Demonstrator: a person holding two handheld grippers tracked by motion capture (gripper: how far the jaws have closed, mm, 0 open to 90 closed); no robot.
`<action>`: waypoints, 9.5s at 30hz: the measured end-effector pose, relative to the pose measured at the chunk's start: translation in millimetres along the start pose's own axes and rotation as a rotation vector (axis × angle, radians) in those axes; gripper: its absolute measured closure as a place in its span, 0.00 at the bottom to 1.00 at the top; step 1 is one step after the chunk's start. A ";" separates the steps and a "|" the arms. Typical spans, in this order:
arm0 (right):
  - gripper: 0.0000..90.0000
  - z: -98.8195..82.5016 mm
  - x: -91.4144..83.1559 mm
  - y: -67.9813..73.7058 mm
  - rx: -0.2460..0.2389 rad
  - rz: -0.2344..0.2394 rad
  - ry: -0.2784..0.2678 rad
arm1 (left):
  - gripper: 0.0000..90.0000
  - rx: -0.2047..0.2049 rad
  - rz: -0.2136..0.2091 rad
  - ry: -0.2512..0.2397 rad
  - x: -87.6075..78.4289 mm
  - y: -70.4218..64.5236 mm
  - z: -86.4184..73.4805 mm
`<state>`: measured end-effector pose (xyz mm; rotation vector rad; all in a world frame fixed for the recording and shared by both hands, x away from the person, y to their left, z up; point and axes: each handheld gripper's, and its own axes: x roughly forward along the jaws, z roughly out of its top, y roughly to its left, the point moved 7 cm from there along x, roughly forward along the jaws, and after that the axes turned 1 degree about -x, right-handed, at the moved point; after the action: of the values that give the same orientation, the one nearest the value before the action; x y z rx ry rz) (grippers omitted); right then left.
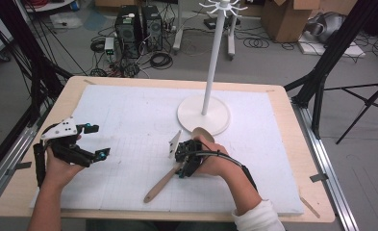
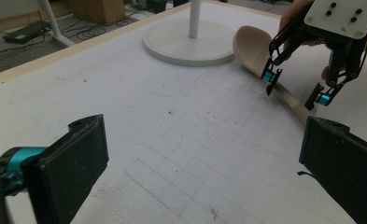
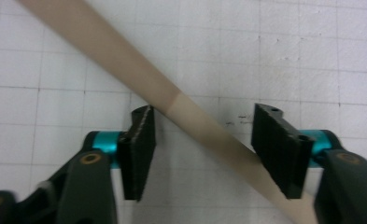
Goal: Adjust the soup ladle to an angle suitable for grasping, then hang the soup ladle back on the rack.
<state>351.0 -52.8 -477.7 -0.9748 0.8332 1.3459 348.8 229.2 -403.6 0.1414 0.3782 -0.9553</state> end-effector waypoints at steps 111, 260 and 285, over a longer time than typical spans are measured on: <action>0.28 -19.6 -19.7 -14.3 0.219 -0.091 -0.087 | 0.02 0.008 0.011 0.023 -2.6 0.9 -2.2; 0.85 -64.7 -299.4 -130.3 0.588 -0.413 -0.597 | 0.02 -0.015 0.015 0.026 -6.0 6.8 -6.7; 0.84 -49.5 -287.3 -150.1 0.596 -0.398 -0.540 | 0.02 -0.014 0.016 0.026 -6.9 8.4 -7.3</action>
<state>483.6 -207.1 -220.6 -0.2594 0.5312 0.8666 350.2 241.4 -408.2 0.1440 0.4075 -0.9352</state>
